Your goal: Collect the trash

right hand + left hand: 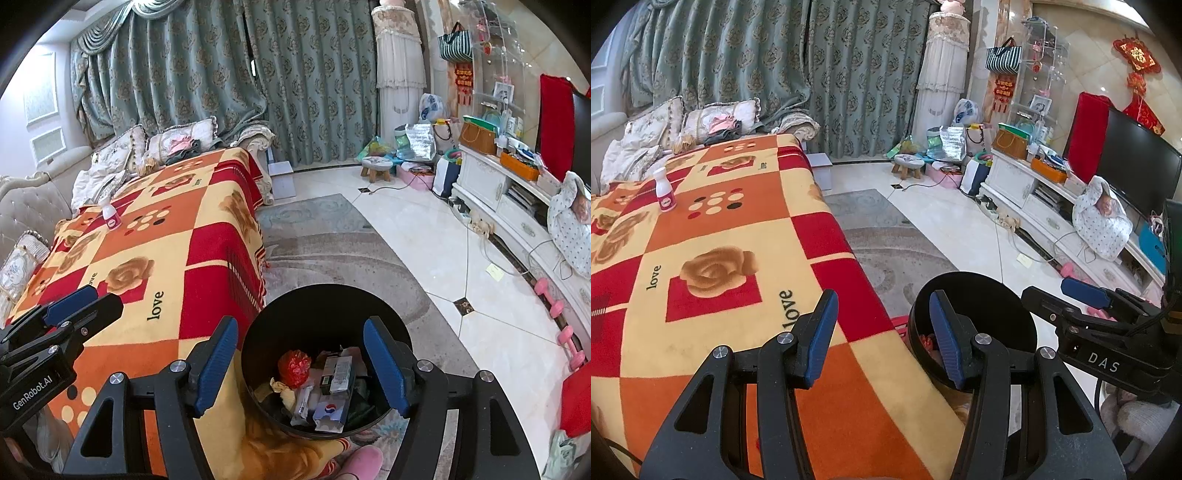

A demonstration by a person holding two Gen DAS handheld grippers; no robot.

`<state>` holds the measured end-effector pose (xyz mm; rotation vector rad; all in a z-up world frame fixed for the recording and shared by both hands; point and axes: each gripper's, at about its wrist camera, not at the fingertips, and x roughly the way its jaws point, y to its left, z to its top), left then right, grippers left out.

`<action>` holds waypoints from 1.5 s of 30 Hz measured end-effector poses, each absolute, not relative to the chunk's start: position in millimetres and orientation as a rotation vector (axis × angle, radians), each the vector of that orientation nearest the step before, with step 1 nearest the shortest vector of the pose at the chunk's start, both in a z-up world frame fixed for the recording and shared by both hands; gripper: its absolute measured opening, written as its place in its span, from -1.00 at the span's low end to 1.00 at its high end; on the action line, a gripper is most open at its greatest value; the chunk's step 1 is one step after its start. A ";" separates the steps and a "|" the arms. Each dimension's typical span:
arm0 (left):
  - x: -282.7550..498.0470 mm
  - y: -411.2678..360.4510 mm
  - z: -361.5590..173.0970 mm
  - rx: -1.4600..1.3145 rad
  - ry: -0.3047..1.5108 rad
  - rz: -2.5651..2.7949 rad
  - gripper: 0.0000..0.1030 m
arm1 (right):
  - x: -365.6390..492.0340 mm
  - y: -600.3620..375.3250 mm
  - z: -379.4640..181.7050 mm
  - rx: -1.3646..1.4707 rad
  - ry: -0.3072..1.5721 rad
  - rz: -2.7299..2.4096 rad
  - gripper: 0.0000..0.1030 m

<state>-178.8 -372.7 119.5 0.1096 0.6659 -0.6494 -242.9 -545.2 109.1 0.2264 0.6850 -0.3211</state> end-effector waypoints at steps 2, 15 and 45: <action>-178.8 -372.9 119.5 0.110 0.666 -0.650 -0.03 | -242.2 -545.5 108.8 0.226 0.686 -0.322 0.33; -187.1 -381.4 116.4 0.114 0.672 -0.667 -0.03 | -241.8 -548.5 105.3 0.227 0.693 -0.329 0.34; -186.4 -391.4 116.5 0.111 0.696 -0.703 -0.03 | -244.1 -553.7 98.3 0.235 0.723 -0.351 0.40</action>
